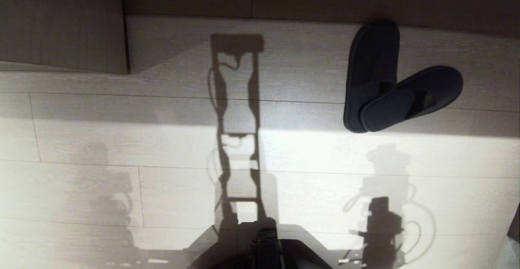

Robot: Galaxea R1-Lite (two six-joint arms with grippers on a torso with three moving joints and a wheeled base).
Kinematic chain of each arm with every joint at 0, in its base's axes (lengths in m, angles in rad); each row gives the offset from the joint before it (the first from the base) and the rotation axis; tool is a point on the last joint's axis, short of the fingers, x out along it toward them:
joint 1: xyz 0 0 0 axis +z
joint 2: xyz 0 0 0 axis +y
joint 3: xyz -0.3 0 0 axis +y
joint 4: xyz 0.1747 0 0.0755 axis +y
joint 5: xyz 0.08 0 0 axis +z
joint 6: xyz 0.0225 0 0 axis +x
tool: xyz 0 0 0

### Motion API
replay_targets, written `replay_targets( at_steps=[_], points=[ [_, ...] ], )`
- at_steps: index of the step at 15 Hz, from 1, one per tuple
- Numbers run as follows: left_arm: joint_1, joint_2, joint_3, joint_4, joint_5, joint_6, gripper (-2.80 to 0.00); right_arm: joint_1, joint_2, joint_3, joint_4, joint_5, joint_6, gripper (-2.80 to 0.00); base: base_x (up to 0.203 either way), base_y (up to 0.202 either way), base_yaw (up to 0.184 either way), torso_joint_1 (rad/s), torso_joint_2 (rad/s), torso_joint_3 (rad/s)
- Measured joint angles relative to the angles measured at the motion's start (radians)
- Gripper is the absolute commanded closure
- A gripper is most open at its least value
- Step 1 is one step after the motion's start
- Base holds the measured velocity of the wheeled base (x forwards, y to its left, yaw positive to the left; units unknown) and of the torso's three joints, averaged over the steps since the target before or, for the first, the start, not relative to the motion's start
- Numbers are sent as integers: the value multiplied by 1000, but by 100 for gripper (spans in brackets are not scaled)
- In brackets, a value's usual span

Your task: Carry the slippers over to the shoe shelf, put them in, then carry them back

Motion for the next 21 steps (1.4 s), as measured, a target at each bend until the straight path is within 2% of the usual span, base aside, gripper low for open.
replay_targets(
  at_steps=[21],
  points=[
    [0, 0, 0, 0, 0, -3, 0, 0, 2, 0, 2, -5, 17, 0, 0, 0, 0, 0, 0, 11]
  ],
)
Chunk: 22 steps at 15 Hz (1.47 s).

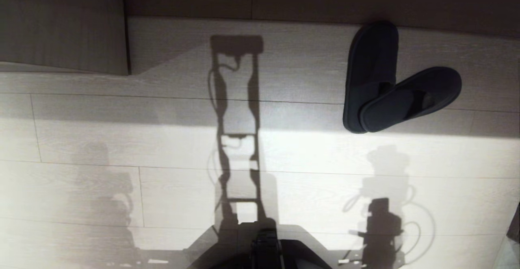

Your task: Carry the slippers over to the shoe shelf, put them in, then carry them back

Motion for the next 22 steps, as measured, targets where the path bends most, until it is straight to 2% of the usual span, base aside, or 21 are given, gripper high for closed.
replay_targets(
  at_steps=[22],
  points=[
    [0, -1, 0, 1, 0, 0, 0, 0, 0, 0, 0, 0, 0, 0, 0, 0, 0, 2, 3, 198]
  ],
)
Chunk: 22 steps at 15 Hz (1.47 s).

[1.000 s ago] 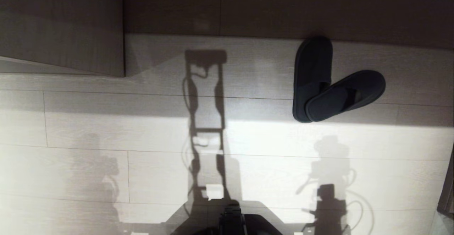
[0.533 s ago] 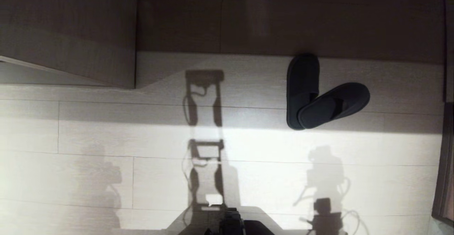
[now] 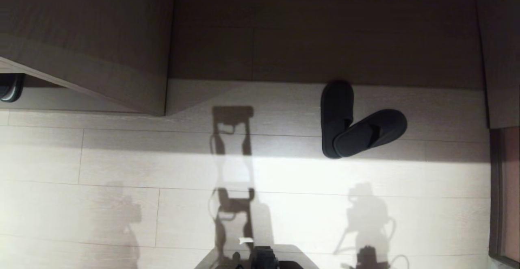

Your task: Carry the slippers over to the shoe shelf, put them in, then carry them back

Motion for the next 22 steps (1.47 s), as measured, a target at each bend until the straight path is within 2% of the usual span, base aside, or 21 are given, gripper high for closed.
replay_targets(
  at_steps=[22],
  points=[
    [0, 0, 0, 0, 0, 0, 0, 0, 1, 0, 0, 0, 0, 0, 0, 0, 0, 2, 2, 203]
  ],
)
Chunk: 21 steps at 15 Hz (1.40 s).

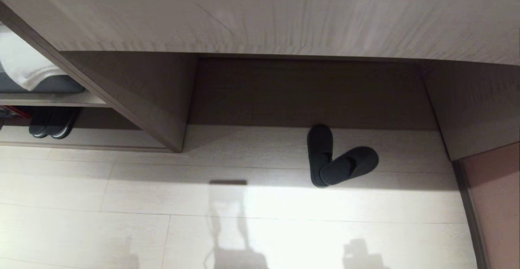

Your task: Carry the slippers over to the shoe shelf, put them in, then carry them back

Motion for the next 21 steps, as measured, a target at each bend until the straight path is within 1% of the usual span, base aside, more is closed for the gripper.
replay_targets(
  at_steps=[21],
  points=[
    [0, 0, 0, 0, 1, 0, 0, 0, 0, 0, 0, 0, 0, 0, 0, 0, 0, 1, 2, 200]
  ],
)
